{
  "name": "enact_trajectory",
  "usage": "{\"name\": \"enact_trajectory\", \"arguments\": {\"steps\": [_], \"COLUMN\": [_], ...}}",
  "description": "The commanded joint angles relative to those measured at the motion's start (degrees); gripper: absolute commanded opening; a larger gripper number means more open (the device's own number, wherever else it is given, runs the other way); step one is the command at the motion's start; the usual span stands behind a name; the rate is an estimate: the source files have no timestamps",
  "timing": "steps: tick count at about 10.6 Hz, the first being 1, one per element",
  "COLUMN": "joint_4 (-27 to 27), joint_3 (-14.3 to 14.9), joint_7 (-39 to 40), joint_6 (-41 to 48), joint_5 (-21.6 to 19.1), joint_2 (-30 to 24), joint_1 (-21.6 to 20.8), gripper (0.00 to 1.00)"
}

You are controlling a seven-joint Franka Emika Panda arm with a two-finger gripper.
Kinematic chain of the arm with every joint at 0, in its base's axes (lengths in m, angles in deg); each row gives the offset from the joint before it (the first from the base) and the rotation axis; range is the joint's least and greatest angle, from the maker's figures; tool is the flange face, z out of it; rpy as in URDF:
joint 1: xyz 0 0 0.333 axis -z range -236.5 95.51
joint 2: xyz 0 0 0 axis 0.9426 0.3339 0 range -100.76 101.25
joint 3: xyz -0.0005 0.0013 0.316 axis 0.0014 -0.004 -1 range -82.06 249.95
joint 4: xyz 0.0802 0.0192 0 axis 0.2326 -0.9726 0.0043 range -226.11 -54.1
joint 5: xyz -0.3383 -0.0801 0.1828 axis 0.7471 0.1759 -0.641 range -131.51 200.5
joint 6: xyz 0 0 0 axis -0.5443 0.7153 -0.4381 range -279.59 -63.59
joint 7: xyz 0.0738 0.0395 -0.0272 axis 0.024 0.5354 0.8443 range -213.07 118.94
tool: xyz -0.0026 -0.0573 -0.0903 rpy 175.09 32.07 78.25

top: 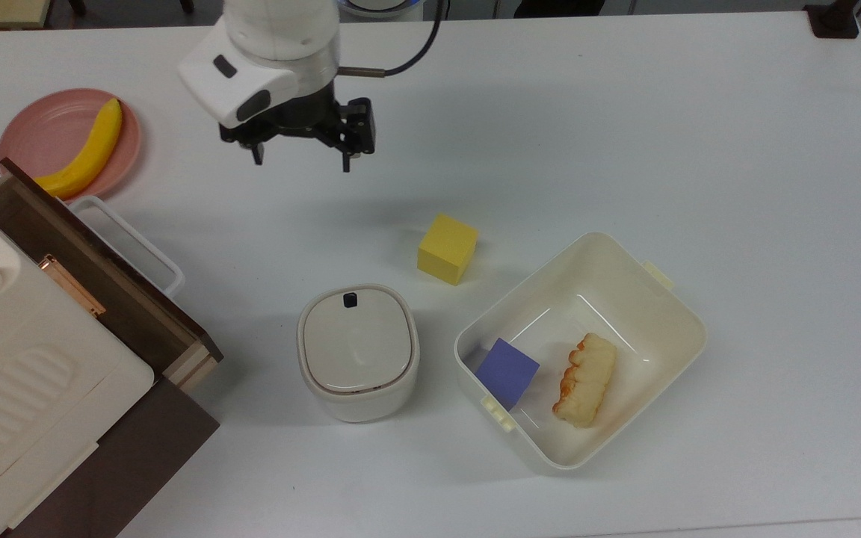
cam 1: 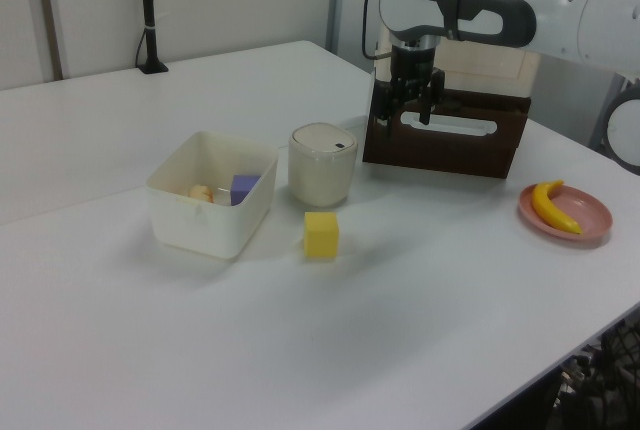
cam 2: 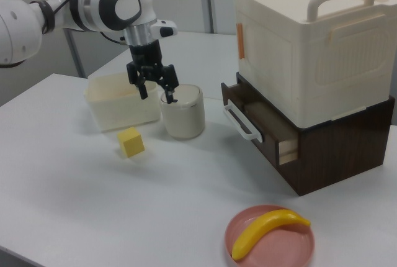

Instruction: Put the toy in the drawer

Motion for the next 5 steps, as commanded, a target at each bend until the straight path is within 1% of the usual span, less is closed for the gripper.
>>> {"name": "enact_trajectory", "arguments": {"steps": [1, 2, 5], "joint_4": [-1.3, -1.3, -1.5], "joint_3": [0.4, 0.4, -0.1], "joint_7": [-3.7, -3.9, -5.7], "joint_6": [3.5, 3.5, 5.3], "joint_5": [-4.4, -5.1, -5.4], "joint_2": [-3.2, -3.7, -5.3], "joint_1": [-1.0, -1.2, -1.4], "gripper": [1.00, 1.00, 1.00]}}
